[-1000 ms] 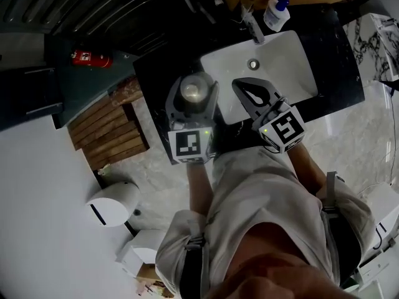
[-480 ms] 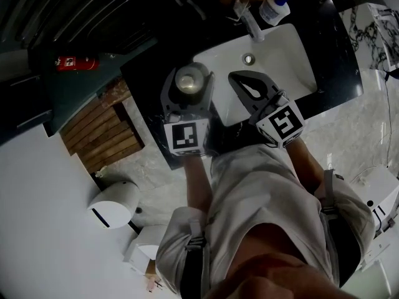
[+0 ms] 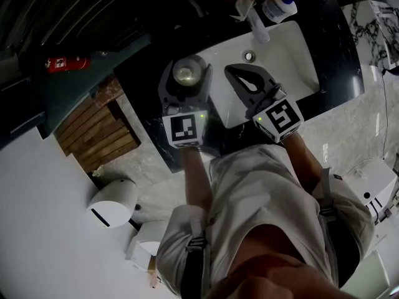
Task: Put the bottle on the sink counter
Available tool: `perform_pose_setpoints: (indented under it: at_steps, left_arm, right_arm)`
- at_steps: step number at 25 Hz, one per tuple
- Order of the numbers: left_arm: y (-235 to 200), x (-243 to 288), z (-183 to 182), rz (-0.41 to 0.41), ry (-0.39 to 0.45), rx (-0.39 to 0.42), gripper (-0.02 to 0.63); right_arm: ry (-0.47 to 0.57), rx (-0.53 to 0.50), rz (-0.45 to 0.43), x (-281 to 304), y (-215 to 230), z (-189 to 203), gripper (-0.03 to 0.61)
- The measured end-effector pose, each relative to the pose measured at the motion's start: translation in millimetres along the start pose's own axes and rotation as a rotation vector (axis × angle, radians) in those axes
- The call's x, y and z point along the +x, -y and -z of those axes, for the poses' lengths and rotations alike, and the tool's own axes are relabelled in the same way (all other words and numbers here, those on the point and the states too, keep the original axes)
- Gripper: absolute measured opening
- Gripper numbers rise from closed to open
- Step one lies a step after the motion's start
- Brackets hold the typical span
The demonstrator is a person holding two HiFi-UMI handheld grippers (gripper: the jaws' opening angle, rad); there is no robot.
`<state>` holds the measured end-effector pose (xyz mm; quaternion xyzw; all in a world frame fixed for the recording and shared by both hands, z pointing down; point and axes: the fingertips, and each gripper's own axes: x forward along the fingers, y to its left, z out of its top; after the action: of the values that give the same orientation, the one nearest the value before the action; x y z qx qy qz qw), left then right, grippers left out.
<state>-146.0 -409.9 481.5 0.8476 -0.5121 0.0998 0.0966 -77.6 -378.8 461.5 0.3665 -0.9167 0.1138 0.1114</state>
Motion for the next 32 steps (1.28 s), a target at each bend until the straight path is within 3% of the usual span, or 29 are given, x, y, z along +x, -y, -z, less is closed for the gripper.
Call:
perform_pose_setpoints:
  at_steps: [32]
  left_arm:
    - [-38,82,76,0.026,-0.085,0.021,0.328]
  right_arm:
    - [-0.099,0.065,0.035,74,30,59,-0.002]
